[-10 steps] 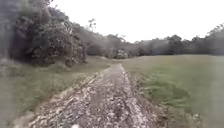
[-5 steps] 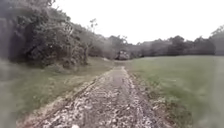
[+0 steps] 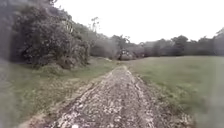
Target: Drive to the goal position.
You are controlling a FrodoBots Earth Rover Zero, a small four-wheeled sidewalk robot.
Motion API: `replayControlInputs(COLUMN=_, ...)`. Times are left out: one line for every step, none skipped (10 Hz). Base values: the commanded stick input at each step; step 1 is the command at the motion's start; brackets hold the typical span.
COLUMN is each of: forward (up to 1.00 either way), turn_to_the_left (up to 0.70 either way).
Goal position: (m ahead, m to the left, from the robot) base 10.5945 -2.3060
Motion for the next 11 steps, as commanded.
replayControlInputs(forward=1.0, turn_to_the_left=-0.4)
replayControlInputs(forward=1.0, turn_to_the_left=-0.4)
replayControlInputs(forward=1.0, turn_to_the_left=-0.4)
replayControlInputs(forward=1.0, turn_to_the_left=-0.22)
replayControlInputs(forward=1.0, turn_to_the_left=-0.03)
replayControlInputs(forward=1.0, turn_to_the_left=-0.03)
replayControlInputs(forward=1.0, turn_to_the_left=-0.03)
replayControlInputs(forward=1.0, turn_to_the_left=0.0)
replayControlInputs(forward=1.0, turn_to_the_left=0.0)
replayControlInputs(forward=1.0, turn_to_the_left=0.0)
replayControlInputs(forward=1.0, turn_to_the_left=0.0)
